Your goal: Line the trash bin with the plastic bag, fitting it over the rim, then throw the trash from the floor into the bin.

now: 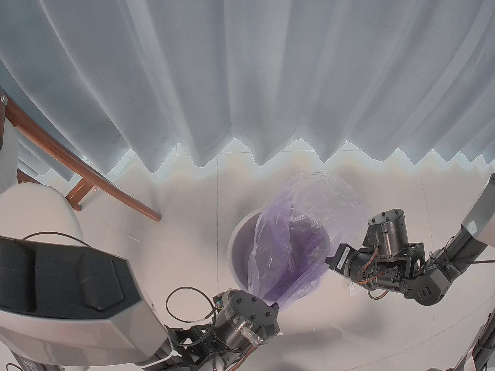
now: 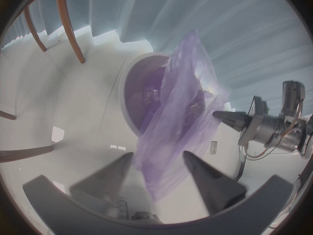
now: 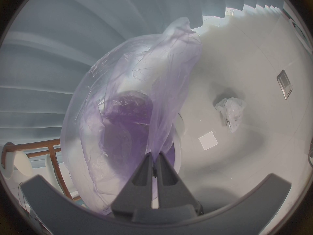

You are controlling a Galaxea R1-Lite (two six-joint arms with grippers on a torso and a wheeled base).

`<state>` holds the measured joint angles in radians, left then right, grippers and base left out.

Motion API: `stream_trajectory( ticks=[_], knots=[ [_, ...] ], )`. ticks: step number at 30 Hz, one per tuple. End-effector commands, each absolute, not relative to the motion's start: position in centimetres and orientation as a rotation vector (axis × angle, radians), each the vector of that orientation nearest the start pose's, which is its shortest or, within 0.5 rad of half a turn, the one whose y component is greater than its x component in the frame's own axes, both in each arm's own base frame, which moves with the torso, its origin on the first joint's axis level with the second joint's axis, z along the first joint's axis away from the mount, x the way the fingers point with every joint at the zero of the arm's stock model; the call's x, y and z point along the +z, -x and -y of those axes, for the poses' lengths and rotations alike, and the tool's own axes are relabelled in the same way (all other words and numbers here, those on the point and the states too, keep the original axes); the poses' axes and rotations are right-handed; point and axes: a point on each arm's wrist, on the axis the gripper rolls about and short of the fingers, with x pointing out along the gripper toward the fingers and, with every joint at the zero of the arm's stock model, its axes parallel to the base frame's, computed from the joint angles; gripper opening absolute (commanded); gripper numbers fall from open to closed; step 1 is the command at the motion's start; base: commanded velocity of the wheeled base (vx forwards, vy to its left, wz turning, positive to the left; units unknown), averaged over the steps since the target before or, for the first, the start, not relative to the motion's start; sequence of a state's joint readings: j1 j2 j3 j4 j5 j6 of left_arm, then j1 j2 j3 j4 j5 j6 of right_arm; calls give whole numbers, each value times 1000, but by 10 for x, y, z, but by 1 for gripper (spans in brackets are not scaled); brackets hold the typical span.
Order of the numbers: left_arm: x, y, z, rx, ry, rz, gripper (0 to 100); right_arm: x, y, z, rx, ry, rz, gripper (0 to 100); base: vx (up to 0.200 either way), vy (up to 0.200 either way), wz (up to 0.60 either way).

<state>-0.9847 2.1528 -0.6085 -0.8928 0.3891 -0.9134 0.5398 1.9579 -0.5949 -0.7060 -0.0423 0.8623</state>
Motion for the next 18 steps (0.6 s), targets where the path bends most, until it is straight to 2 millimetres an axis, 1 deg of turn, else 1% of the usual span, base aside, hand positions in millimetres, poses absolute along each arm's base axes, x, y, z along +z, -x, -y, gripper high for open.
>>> stream_trajectory(
  ticks=[1,2,4,6,8,10,11,13,15,18],
  knots=[
    [45,-186,262,-320,514,-657,100,59,-258,-154,169,-619,-797,0,0,0,0],
    [61,-185,257,-335,548,-626,100,60,-257,-153,171,-618,-796,0,0,0,0],
    [75,-182,249,-347,567,-595,100,59,-256,-153,173,-615,-798,0,0,0,0],
    [84,-185,240,-338,578,-567,100,60,-253,-156,187,-608,-802,0,0,0,0],
    [90,-195,229,-306,575,-536,100,62,-252,-157,194,-607,-798,0,0,0,0],
    [89,-206,220,-269,553,-519,100,65,-251,-157,201,-605,-791,0,0,0,0],
    [86,-214,214,-239,530,-510,100,64,-250,-157,201,-602,-792,0,0,0,0],
    [81,-226,210,-210,504,-499,100,64,-250,-157,204,-596,-791,0,0,0,0],
    [80,-234,211,-211,503,-474,100,64,-251,-157,204,-596,-790,0,0,0,0],
    [74,-237,216,-225,512,-459,100,66,-250,-157,206,-596,-785,0,0,0,0]
  ],
)
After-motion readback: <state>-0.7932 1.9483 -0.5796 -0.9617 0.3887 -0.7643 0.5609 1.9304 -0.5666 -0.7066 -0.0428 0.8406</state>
